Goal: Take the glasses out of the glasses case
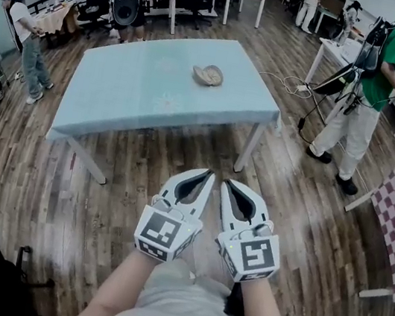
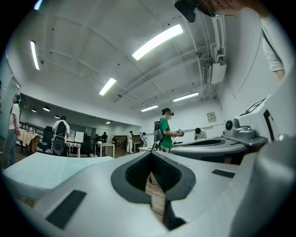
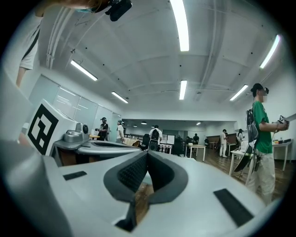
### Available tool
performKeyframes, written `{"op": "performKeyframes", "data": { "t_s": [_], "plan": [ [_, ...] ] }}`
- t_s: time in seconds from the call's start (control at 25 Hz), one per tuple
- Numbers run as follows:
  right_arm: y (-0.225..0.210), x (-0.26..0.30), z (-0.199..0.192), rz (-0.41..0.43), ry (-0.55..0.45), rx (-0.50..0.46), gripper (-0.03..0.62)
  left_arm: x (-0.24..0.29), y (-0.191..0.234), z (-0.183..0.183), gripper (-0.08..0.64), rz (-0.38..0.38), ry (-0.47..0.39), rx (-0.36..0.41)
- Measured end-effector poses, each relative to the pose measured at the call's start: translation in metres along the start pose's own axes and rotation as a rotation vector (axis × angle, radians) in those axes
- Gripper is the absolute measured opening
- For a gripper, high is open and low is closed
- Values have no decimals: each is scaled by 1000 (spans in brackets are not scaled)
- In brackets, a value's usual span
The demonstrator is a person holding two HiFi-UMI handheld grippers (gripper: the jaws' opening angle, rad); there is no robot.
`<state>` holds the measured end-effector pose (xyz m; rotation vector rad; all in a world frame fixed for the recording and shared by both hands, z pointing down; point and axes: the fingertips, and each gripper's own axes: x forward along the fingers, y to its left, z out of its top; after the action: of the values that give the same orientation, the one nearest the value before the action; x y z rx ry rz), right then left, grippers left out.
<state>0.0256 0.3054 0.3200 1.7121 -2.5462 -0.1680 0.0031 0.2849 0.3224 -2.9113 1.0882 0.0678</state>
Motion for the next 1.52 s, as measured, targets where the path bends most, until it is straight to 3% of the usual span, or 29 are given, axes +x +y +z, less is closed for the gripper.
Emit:
{"op": "performKeyframes", "data": {
  "t_s": [0.28,0.68,1.28,1.52],
  "plan": [
    [-3,10,-1,14,-5,-25,5,11,11,-7,8,18,7,-11],
    [-24,38,-1,-6,-42,10,5,36,36,-15,8,27,8,-25],
    [-67,112,-14,17,0,-51,5,115,87,-24,8,-3,24,-27],
    [-96,146,-22,-13,8,-7,5,146,115,-29,8,-1,27,-34]
  ]
}}
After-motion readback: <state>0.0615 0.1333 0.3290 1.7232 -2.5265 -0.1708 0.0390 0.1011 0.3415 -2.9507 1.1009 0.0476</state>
